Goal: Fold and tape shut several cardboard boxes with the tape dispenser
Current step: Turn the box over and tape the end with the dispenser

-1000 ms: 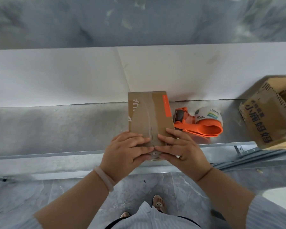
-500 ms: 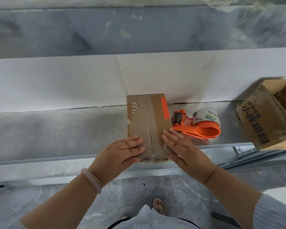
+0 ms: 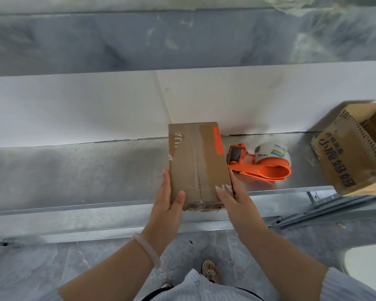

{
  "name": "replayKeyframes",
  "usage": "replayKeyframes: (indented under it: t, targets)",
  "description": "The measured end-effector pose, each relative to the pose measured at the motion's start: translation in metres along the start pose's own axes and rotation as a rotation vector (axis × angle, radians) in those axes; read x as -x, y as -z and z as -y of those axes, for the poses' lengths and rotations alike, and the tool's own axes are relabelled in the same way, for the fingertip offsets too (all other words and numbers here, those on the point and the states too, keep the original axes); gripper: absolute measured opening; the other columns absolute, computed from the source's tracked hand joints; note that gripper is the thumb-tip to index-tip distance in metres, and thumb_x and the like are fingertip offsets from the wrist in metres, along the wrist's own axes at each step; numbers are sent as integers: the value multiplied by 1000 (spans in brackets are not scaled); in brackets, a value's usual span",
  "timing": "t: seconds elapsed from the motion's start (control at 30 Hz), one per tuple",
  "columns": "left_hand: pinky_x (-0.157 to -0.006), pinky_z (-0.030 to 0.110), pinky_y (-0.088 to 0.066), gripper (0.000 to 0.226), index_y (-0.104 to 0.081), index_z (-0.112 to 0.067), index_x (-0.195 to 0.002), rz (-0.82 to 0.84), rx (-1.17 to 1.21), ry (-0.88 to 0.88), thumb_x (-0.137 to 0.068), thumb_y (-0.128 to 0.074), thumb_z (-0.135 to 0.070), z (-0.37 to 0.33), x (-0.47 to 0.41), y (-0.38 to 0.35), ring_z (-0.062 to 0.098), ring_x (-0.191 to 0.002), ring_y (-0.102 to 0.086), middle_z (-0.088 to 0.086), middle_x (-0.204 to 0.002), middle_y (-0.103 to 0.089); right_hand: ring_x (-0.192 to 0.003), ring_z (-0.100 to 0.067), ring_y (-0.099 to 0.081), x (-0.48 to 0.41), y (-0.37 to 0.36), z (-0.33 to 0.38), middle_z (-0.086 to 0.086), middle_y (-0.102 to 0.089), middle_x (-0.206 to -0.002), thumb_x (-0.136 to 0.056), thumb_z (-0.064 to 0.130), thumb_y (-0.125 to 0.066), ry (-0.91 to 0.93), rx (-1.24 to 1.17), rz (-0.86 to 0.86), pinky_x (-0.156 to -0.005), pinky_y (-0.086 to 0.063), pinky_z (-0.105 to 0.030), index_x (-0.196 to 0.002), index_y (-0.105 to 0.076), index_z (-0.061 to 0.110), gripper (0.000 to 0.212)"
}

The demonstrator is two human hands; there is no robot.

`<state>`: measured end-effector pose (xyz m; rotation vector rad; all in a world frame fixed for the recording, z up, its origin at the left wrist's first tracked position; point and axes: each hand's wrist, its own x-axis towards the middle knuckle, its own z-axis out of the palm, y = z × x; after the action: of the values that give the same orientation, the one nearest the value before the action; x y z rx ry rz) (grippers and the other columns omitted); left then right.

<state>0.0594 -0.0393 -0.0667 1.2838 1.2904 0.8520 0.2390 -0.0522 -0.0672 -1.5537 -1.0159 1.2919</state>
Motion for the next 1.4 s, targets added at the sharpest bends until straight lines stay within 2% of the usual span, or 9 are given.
replayKeyframes:
  t: [0.23,0.4,0.57,0.7,0.8,1.03,1.17,1.27,1.4]
  targets:
    - [-85,10,-48,63,-29,-31,-148,-89,-105,5,-94,-59,-19,0,9,17,-1,-121,-48,-11,-137,-45,-106,-7,-62,4,23,7,16,-68,-112,-91,20,-64,-146,25,-117,-96,-47,-31,-125,-57,41,41]
    - [-110,41,-39,77,-23,-31,-151,-292,-136,78,-88,-66,-36,-15,-15,52,12,-132,-38,-3,-147,-30,-111,-11,-60,2,47,14,10,-63,-119,-88,15,-68,-157,64,-19,-108,-42,-41,-141,-43,40,64]
    - [-80,3,-39,65,-37,-19,-146,-70,-247,73,-89,-69,-21,-30,-44,68,-4,-98,-52,-7,-123,-51,-108,-8,-56,-8,42,23,8,-59,-123,-91,11,-65,-108,170,0,-96,-43,-25,-142,-47,30,57]
    - [-92,33,-51,55,-52,-28,-131,-114,-267,70,-82,-76,-32,-17,-45,80,12,-104,-60,-8,-116,-61,-114,-10,-53,-10,28,29,6,-55,-131,-84,36,-73,-22,236,-224,-97,-46,-31,-143,-43,31,66]
    - [-87,33,-51,66,-46,-35,-136,-271,-278,84,-77,-78,-39,-7,-29,82,13,-100,-60,-2,-117,-58,-120,-13,-52,2,22,29,9,-49,-136,-73,53,-74,37,390,-242,-100,-49,-43,-138,-42,40,74]
    - [-76,32,-52,97,-16,-45,-149,-243,-355,104,-73,-75,-55,11,10,79,15,-88,-57,2,-105,-50,-150,-20,1,7,-4,36,5,0,-163,-90,60,-52,191,1030,52,-122,-5,-40,-149,-27,44,66]
    - [-105,35,-38,88,-29,-38,-147,-310,-560,-91,-74,-78,-47,1,7,94,15,-123,-40,-5,-134,-35,-151,-26,-1,-16,9,33,1,-10,-163,-93,41,-59,371,1106,69,-120,0,-42,-145,-26,51,62]
    - [-118,43,-23,79,-34,-43,-145,-53,-803,-217,-73,-54,-70,-6,-9,109,16,-144,-17,-11,-157,-19,-151,-27,-2,-26,20,37,1,-17,-162,-97,31,-53,434,1220,98,-119,3,-43,-144,-32,52,55]
    - [-112,36,-32,80,-52,-45,-133,-99,-874,-205,-64,-37,-83,-10,-7,104,16,-130,-31,-12,-145,-36,-143,-29,-26,-13,3,42,-4,-34,-155,-96,26,-52,512,1140,-22,-121,-17,-47,-143,-45,37,49]
